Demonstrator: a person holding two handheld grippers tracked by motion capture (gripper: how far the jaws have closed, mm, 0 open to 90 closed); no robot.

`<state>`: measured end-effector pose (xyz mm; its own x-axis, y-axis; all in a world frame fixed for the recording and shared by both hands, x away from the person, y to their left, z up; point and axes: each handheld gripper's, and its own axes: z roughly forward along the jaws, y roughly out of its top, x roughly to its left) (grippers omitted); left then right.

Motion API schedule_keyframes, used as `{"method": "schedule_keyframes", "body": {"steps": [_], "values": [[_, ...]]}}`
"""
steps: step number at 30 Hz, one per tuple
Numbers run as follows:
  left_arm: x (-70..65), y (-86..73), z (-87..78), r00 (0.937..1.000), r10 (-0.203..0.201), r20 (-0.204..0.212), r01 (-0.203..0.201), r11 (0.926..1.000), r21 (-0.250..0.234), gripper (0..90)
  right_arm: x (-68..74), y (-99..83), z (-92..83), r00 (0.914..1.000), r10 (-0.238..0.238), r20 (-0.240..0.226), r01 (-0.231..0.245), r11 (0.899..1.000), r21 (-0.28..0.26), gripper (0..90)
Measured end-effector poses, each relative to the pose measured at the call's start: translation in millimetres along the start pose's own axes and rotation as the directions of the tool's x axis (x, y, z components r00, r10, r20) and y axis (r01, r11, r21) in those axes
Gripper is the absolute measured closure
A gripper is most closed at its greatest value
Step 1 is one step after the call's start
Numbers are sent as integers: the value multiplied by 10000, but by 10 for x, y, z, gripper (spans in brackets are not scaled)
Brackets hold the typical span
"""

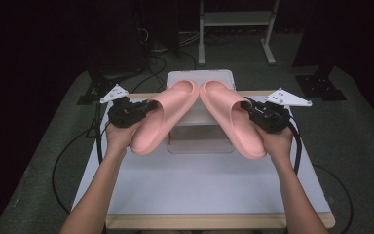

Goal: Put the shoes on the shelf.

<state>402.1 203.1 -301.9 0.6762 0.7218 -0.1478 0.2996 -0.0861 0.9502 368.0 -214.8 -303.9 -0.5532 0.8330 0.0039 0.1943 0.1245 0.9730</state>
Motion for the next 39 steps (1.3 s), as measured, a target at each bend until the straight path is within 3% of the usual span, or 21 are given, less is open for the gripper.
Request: {"method": "schedule_keyframes", "body": {"steps": [12, 23, 39], "values": [[70, 100, 135, 9994, -244, -232, 250, 9994, 244, 771, -70, 35, 135, 9992, 350, 180, -350, 9994, 33, 783], [111, 165, 239, 9982, -387, -467, 403, 9985, 358, 759, -99, 102, 223, 9982, 364, 485, -370, 9992, 114, 763], [141, 234, 383, 9929, -785, -899, 830, 9954, 473, 740, -152, 130, 370, 9959, 643, 644, -661, 9975, 262, 738]]}}
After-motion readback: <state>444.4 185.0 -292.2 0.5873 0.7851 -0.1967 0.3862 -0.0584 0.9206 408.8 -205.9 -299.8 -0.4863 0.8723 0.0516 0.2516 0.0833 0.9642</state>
